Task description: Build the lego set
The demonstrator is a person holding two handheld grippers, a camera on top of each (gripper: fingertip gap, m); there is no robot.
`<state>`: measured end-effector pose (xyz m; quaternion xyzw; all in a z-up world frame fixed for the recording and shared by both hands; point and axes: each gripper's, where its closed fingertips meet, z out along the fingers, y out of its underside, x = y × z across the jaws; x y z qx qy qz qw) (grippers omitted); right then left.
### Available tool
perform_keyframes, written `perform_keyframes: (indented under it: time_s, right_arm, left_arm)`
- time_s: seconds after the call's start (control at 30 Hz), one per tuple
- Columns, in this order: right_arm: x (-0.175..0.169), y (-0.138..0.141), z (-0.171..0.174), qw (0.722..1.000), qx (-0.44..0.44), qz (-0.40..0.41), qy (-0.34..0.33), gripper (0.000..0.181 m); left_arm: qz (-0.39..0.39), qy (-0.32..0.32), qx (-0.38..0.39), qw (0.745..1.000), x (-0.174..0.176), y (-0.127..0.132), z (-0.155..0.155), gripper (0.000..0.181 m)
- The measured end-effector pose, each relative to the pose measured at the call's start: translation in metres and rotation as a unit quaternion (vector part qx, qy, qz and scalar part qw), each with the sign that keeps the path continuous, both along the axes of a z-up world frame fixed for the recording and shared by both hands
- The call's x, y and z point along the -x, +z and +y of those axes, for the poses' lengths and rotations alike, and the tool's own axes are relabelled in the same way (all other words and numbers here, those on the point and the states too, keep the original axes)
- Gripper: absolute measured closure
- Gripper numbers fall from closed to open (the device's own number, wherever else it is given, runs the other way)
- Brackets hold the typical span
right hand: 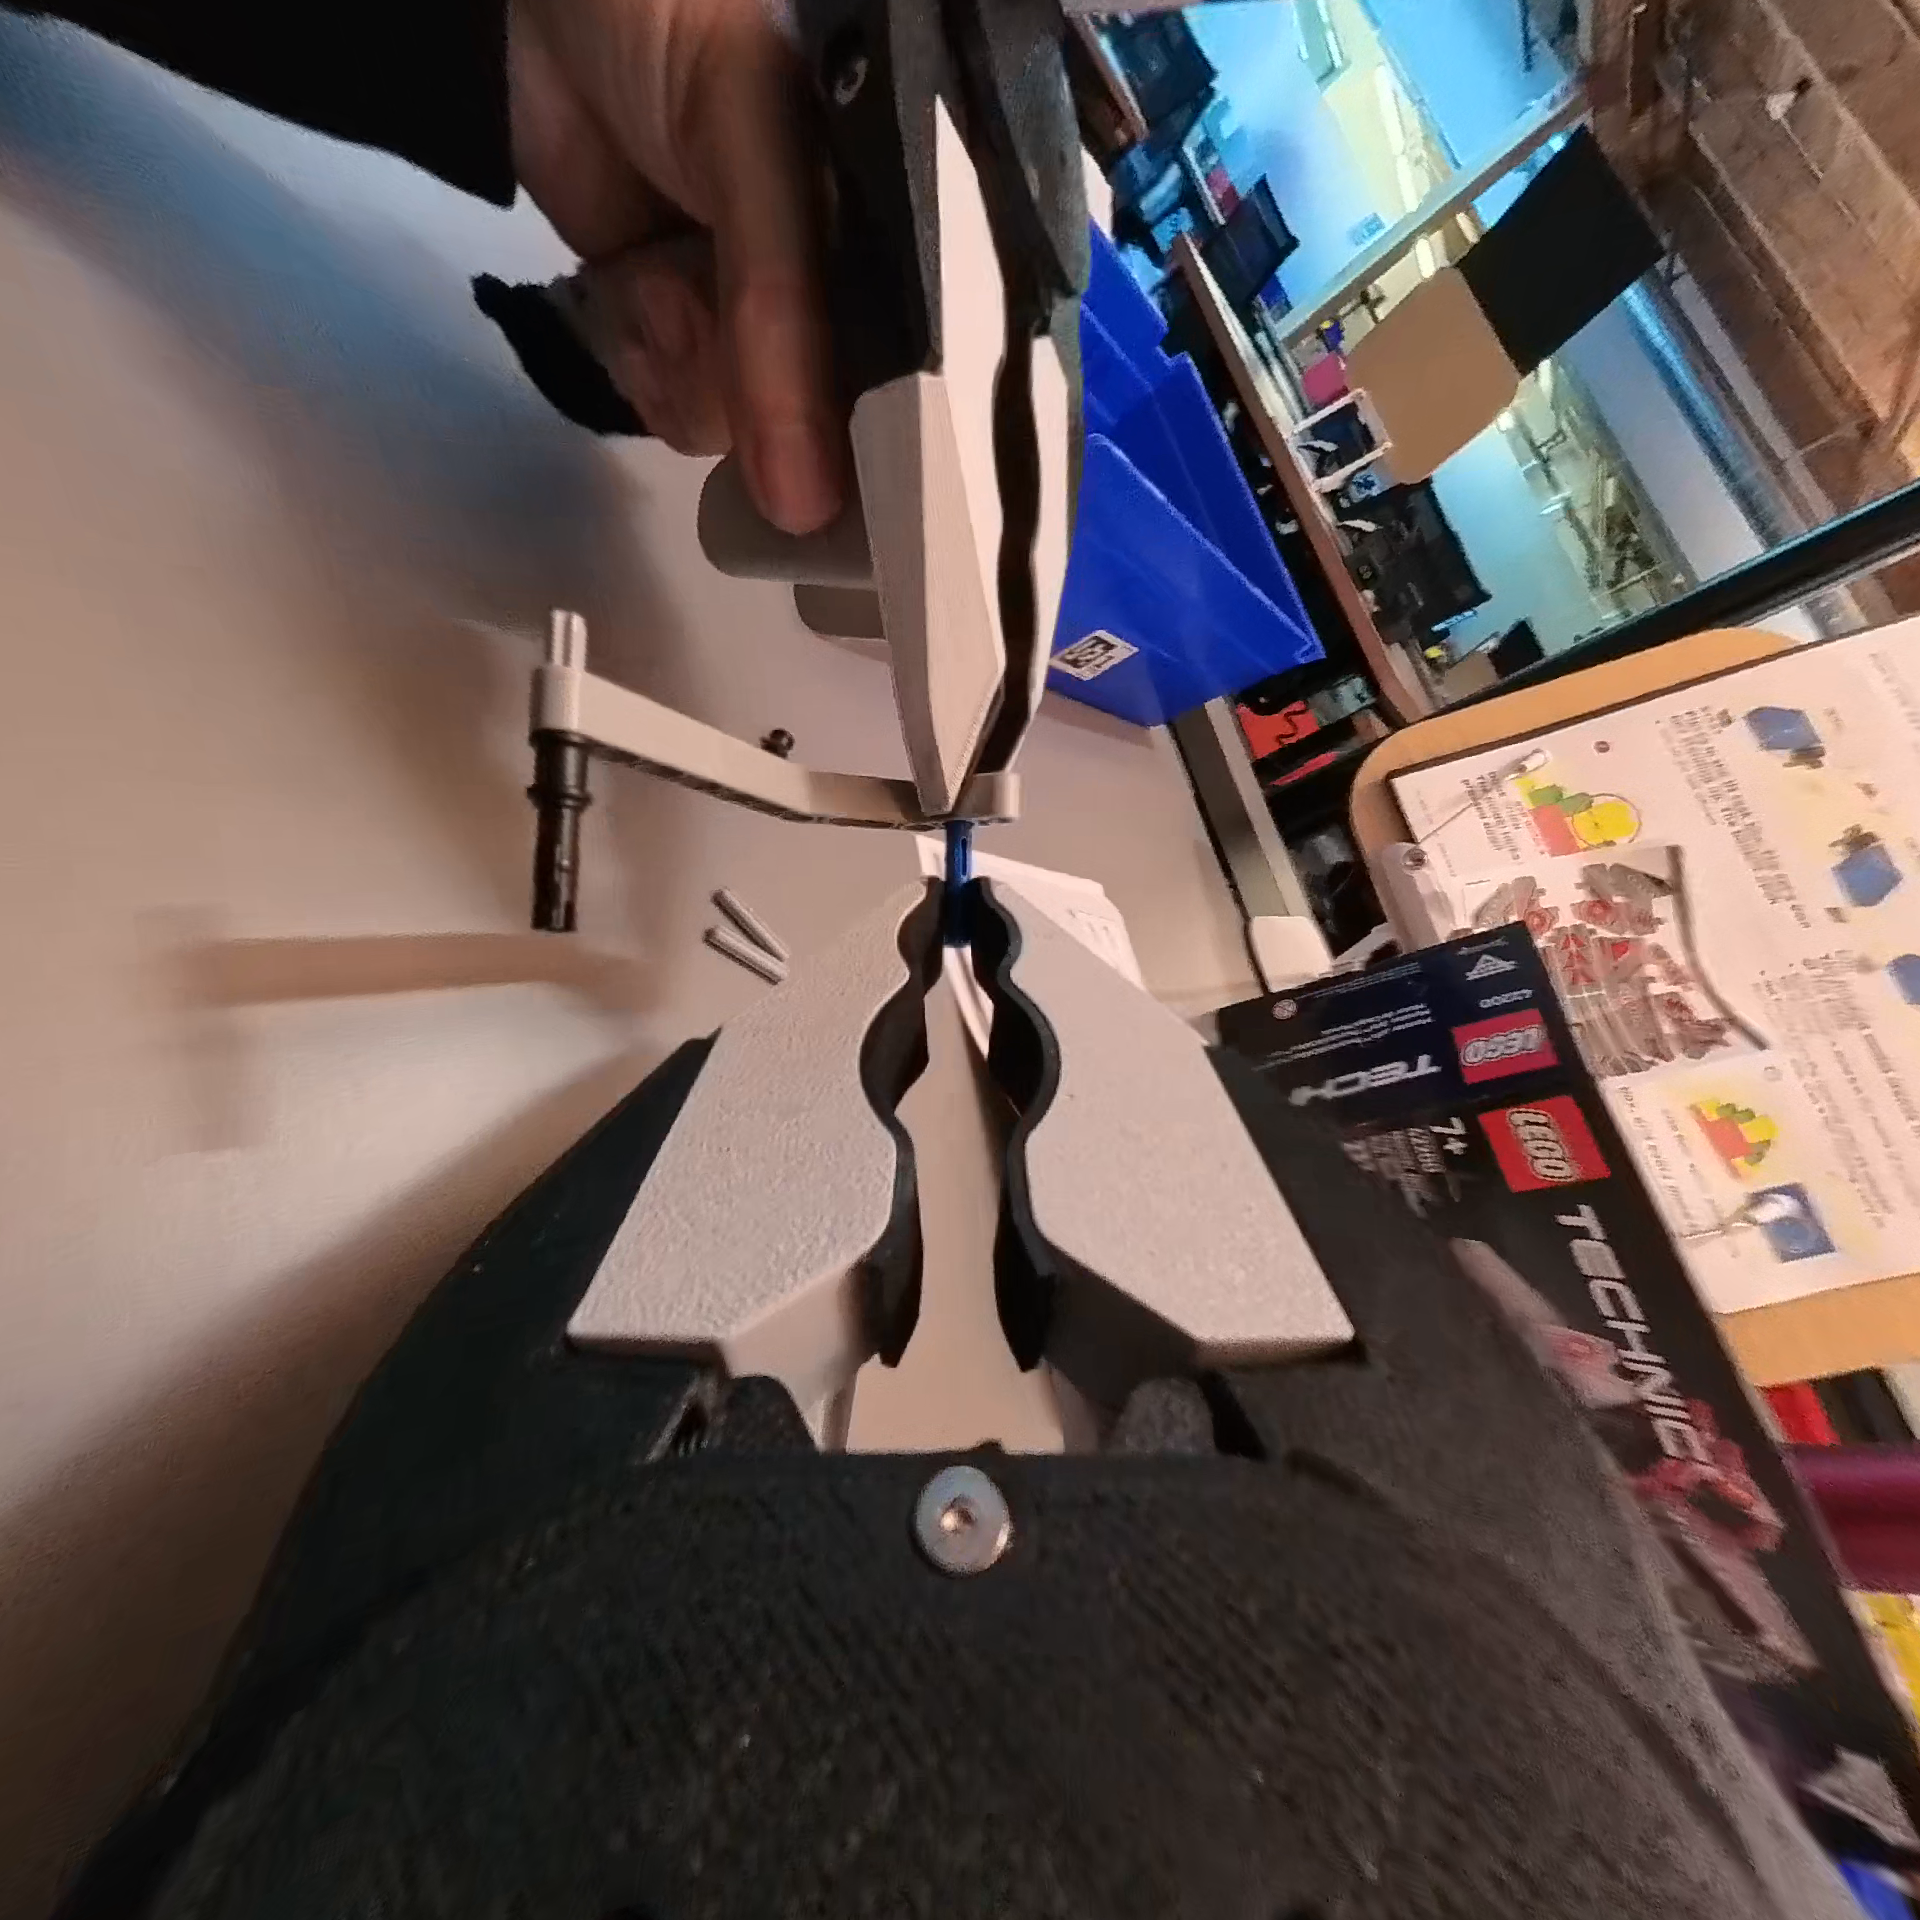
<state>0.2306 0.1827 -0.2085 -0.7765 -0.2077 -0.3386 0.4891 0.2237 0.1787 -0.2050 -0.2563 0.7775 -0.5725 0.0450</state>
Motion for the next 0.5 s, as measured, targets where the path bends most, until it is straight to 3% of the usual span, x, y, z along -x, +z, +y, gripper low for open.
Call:
perform_keyframes:
  time_s: [0.13,0.2,0.37,0.47,0.5]
  right_arm:
    - [0.008,-0.002,0.000,0.996,-0.008,0.074,0.038,0.179]
    - [0.010,-0.002,0.000,0.994,-0.013,0.102,0.047,0.179]
    - [0.003,-0.003,0.000,1.000,0.007,0.014,0.012,0.179]
    - [0.002,-0.009,0.001,0.999,0.032,-0.020,0.003,0.179]
    - [0.003,-0.009,0.002,1.000,0.027,0.002,0.010,0.178]
  left_arm:
    - [-0.017,-0.021,-0.015,1.000,0.006,-0.001,-0.001,0.176]
    - [0.015,-0.017,0.000,1.000,0.007,-0.001,-0.002,0.176]
    - [0.140,0.002,0.084,0.987,0.002,-0.003,-0.002,0.176]
    - [0.090,0.005,0.028,0.996,0.001,-0.010,0.000,0.176]
    - [0.063,0.001,0.006,0.998,0.002,-0.011,0.000,0.176]
